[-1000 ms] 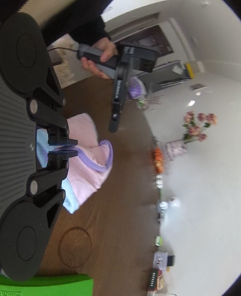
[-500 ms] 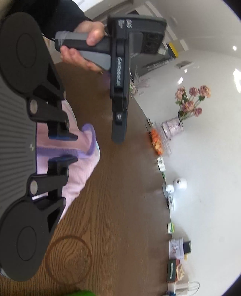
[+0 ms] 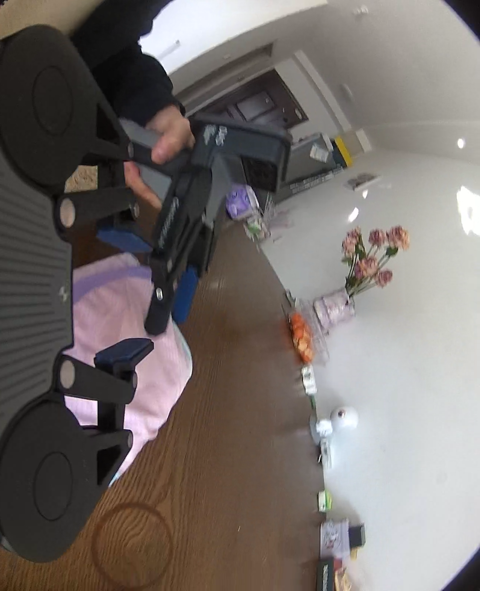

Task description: Fold clothes

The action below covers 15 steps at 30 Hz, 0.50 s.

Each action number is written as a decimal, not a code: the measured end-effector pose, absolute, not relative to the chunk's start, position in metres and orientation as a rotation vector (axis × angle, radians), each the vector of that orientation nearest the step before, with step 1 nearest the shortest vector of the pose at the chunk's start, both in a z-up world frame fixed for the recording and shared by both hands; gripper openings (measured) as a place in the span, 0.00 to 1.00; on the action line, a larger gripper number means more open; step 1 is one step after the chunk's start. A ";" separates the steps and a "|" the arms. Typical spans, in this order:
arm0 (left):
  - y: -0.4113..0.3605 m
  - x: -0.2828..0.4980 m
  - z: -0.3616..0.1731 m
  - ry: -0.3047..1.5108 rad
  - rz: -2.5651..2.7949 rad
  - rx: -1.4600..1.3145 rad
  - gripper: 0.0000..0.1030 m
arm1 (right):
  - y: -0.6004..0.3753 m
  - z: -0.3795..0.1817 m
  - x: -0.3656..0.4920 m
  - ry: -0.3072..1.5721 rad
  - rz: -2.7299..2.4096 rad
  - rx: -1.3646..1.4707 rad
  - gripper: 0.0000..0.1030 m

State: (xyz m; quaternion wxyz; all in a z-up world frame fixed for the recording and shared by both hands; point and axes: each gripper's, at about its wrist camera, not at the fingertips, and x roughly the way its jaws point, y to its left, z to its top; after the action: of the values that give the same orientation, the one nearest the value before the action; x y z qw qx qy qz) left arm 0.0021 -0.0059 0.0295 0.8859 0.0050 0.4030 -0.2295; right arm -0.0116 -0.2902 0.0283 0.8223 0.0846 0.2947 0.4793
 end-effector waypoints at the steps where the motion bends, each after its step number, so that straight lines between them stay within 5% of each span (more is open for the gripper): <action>1: -0.003 -0.002 0.027 0.850 -0.473 0.007 0.57 | -0.291 0.024 -0.012 0.645 0.973 0.162 0.49; 12: -0.025 0.023 0.052 0.738 -0.506 -0.016 0.61 | -0.276 0.030 0.005 0.590 0.846 0.150 0.52; 15: -0.042 0.041 0.029 0.860 -0.491 0.027 0.45 | -0.263 0.014 0.012 0.721 0.758 0.015 0.51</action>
State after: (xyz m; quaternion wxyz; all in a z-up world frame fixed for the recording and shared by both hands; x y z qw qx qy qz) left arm 0.0408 -0.0417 0.0292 0.8798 0.0131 0.4125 -0.2358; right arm 0.0123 -0.2634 0.0144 0.8663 0.0073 0.3442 0.3620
